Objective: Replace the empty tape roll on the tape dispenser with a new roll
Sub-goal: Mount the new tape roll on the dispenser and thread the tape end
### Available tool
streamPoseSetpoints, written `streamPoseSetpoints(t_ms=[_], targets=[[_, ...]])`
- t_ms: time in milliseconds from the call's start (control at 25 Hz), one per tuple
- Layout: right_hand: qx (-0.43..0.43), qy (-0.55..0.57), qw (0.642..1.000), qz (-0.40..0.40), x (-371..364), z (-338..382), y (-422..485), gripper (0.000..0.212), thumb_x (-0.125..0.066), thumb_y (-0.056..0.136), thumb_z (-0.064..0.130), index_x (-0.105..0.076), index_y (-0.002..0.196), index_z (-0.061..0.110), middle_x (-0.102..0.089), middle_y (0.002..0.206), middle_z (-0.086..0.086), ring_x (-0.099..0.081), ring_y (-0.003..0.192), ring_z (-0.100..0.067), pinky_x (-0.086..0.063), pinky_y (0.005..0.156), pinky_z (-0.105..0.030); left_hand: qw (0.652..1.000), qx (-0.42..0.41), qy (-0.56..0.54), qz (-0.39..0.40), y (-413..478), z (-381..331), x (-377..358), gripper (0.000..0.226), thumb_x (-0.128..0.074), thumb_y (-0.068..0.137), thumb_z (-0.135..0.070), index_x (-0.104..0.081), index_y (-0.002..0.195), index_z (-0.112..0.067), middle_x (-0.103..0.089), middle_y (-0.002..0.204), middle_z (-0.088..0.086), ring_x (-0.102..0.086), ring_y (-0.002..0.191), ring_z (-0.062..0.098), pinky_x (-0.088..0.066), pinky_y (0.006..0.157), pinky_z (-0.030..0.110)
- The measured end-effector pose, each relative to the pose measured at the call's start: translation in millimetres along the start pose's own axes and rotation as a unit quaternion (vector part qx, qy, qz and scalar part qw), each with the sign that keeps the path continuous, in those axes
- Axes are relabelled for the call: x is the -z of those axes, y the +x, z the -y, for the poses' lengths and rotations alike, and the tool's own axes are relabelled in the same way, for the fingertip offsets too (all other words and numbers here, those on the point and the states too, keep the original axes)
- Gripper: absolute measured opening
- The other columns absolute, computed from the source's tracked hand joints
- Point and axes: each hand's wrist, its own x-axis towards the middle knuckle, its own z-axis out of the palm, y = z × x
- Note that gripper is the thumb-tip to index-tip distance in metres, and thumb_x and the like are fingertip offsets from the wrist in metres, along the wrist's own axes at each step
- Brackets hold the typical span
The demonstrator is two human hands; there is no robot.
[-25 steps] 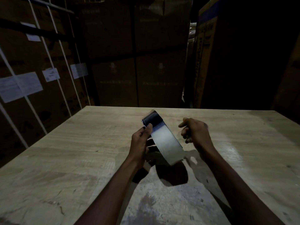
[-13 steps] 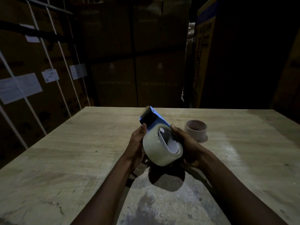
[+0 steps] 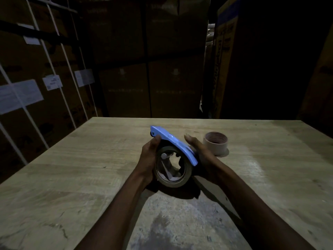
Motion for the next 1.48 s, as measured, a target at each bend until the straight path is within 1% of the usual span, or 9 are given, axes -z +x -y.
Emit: streamPoseSetpoints(t_ms=[200, 360, 560, 680, 840, 1000, 1160, 1280, 1480], targets=[[0.072, -0.080, 0.993, -0.042, -3, 2, -6, 0.044, -0.061, 0.073, 0.059, -0.064, 0.063, 0.016, -0.062, 0.046, 0.003, -0.056, 0.041, -0.009, -0.043, 0.052, -0.028, 0.996, 0.026, -0.033, 0.078, -7, 3, -10, 0.071, -0.073, 0.069, -0.050, -0.060, 0.119, -0.002, -0.060, 0.125, 0.028, -0.058, 0.116, 0.043, -0.044, 0.102, 0.057], [0.166, -0.272, 0.929, -0.191, -3, 2, 2, 0.039, -0.069, 0.071, 0.057, -0.066, 0.073, 0.019, -0.063, 0.062, 0.004, -0.063, 0.059, -0.017, -0.051, 0.062, -0.037, 0.999, 0.017, 0.032, 0.014, -5, -2, -9, 0.045, -0.064, 0.079, -0.046, -0.063, 0.117, -0.022, -0.069, 0.117, 0.010, -0.064, 0.109, 0.034, -0.052, 0.086, 0.053], [0.292, -0.381, 0.841, -0.248, -3, 3, -5, 0.043, -0.069, 0.075, 0.047, -0.069, 0.094, 0.008, -0.061, 0.071, 0.000, -0.054, 0.053, -0.004, -0.043, 0.049, -0.016, 0.994, -0.012, 0.107, -0.019, -3, -3, -9, 0.032, -0.053, 0.090, -0.032, -0.060, 0.121, -0.024, -0.071, 0.104, -0.002, -0.064, 0.104, 0.020, -0.050, 0.084, 0.041], [0.268, -0.371, 0.856, -0.239, -5, 3, -5, 0.041, -0.068, 0.077, 0.046, -0.069, 0.092, 0.008, -0.061, 0.072, 0.002, -0.054, 0.054, -0.001, -0.043, 0.050, -0.014, 0.995, -0.001, 0.100, -0.016, -5, -5, -10, 0.028, -0.053, 0.092, -0.022, -0.061, 0.118, -0.023, -0.073, 0.095, -0.008, -0.066, 0.100, 0.019, -0.055, 0.079, 0.042], [0.197, -0.296, 0.913, -0.200, -5, 8, -6, 0.029, -0.067, 0.076, 0.051, -0.062, 0.067, 0.023, -0.065, 0.060, 0.008, -0.061, 0.052, -0.007, -0.045, 0.049, -0.019, 0.996, 0.022, 0.080, -0.009, -7, -7, -11, 0.032, -0.059, 0.082, -0.044, -0.066, 0.109, -0.029, -0.069, 0.115, 0.003, -0.062, 0.111, 0.030, -0.048, 0.096, 0.061], [0.161, -0.223, 0.940, -0.201, -6, 5, -5, 0.042, -0.069, 0.075, 0.052, -0.061, 0.053, 0.017, -0.062, 0.045, 0.006, -0.058, 0.047, -0.008, -0.042, 0.053, -0.026, 0.999, 0.025, 0.046, -0.011, -12, -8, -14, 0.041, -0.061, 0.078, -0.047, -0.066, 0.112, -0.025, -0.071, 0.113, 0.008, -0.068, 0.104, 0.032, -0.053, 0.084, 0.052], [0.149, -0.243, 0.937, -0.202, -7, 5, -4, 0.038, -0.068, 0.073, 0.056, -0.066, 0.066, 0.018, -0.065, 0.052, 0.006, -0.062, 0.051, -0.009, -0.046, 0.051, -0.025, 0.997, 0.025, 0.067, -0.021, -11, -9, -12, 0.055, -0.066, 0.070, -0.054, -0.061, 0.118, -0.027, -0.073, 0.107, -0.002, -0.064, 0.108, 0.029, -0.050, 0.088, 0.054], [0.160, -0.363, 0.879, -0.264, -4, 4, -1, 0.052, -0.067, 0.070, 0.062, -0.067, 0.089, 0.014, -0.063, 0.068, 0.002, -0.062, 0.058, -0.013, -0.052, 0.051, -0.028, 0.995, 0.001, 0.085, -0.052, -6, -5, -7, 0.061, -0.073, 0.068, -0.045, -0.051, 0.123, -0.033, -0.065, 0.111, 0.001, -0.060, 0.108, 0.023, -0.054, 0.081, 0.041], [0.256, -0.585, 0.691, -0.338, 12, -1, 1, 0.064, -0.060, 0.067, 0.072, -0.068, 0.094, 0.014, -0.068, 0.075, -0.003, -0.054, 0.056, -0.013, -0.046, 0.050, -0.026, 0.960, -0.047, 0.243, -0.134, 4, 11, 8, 0.105, -0.080, 0.053, -0.055, -0.024, 0.141, -0.044, -0.047, 0.137, 0.010, -0.051, 0.117, 0.029, -0.048, 0.094, 0.052]])
